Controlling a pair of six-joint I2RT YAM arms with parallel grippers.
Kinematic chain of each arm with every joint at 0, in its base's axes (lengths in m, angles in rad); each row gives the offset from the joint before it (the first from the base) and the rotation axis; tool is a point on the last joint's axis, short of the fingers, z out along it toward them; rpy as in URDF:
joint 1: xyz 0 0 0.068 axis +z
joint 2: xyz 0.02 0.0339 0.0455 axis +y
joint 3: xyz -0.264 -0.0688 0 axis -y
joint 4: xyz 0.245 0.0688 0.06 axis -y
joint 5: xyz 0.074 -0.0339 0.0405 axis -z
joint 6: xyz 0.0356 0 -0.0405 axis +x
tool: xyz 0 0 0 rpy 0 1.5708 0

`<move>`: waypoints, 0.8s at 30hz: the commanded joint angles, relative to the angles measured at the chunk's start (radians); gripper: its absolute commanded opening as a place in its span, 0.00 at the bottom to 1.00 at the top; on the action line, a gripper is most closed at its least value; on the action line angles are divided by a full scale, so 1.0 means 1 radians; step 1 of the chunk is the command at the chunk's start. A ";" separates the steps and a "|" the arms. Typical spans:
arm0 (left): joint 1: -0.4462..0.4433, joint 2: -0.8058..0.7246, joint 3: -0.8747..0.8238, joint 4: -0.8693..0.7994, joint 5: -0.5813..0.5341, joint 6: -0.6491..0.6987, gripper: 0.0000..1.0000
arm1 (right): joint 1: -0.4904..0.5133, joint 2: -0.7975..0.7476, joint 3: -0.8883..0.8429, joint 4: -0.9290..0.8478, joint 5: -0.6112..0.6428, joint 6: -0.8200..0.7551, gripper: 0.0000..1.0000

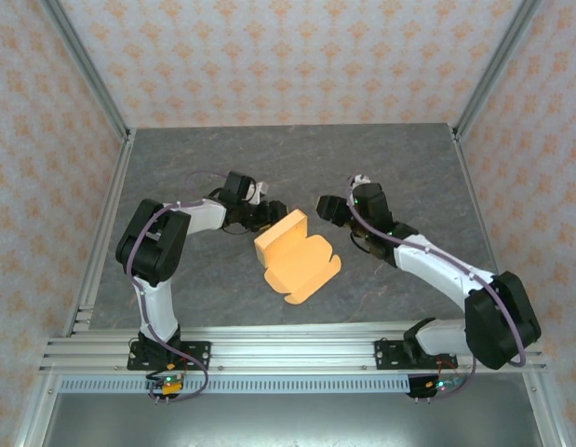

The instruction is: Fold the paper box

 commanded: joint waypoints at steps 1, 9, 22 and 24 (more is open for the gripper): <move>0.039 -0.052 0.020 -0.128 -0.129 0.014 0.68 | 0.009 0.046 0.044 -0.097 -0.096 0.531 0.62; 0.091 -0.143 0.001 -0.208 -0.328 0.005 0.69 | 0.011 0.232 0.305 -0.450 -0.087 0.632 0.80; 0.094 -0.151 -0.035 -0.215 -0.358 0.021 0.69 | 0.080 0.501 0.667 -0.880 0.028 0.589 0.97; 0.094 -0.159 -0.037 -0.223 -0.380 0.031 0.69 | 0.107 0.529 0.710 -0.912 0.079 0.589 0.97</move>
